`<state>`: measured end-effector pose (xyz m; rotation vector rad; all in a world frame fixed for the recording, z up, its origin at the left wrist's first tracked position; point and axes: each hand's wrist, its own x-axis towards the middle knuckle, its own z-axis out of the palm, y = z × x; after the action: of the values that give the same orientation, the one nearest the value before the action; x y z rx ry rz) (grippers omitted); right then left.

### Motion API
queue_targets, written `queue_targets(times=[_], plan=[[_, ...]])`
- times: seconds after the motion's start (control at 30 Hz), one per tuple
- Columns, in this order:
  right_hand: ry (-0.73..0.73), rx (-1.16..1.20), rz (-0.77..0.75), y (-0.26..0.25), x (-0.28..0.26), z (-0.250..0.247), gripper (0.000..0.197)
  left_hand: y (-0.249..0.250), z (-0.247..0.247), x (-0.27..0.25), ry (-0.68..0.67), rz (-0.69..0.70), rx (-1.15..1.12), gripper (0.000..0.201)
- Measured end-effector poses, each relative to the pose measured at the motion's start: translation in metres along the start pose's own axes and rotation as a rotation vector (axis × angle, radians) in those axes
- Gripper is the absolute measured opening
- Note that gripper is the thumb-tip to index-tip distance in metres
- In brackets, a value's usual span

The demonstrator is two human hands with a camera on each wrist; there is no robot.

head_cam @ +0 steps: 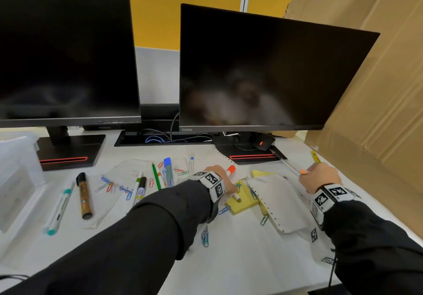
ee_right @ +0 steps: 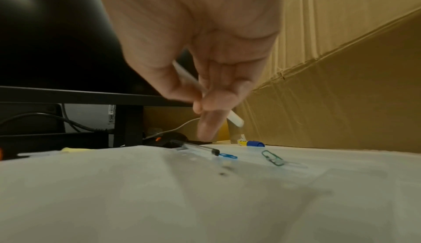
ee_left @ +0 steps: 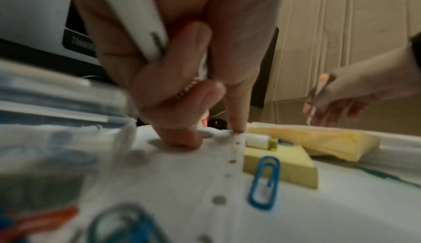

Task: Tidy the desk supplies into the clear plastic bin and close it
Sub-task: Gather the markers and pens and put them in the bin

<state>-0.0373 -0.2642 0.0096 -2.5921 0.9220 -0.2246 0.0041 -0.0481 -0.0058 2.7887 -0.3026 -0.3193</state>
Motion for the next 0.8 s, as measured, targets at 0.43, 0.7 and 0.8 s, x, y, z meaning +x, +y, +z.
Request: queue_targets(times=[0.43, 0.7, 0.8], plan=[[-0.168, 0.361, -0.398, -0.014, -0.018, 0.014, 0.031, 0.003, 0.006, 0.010, -0.015, -0.048, -0.072, 0.034], [-0.352, 0.422, -0.442, -0.026, -0.021, 0.015, 0.026, 0.002, 0.004, 0.015, -0.020, -0.021, -0.195, 0.035], [-0.403, 0.443, -0.477, -0.033, -0.024, 0.018, 0.015, 0.002, 0.004, 0.015, 0.011, 0.015, -0.192, 0.035]])
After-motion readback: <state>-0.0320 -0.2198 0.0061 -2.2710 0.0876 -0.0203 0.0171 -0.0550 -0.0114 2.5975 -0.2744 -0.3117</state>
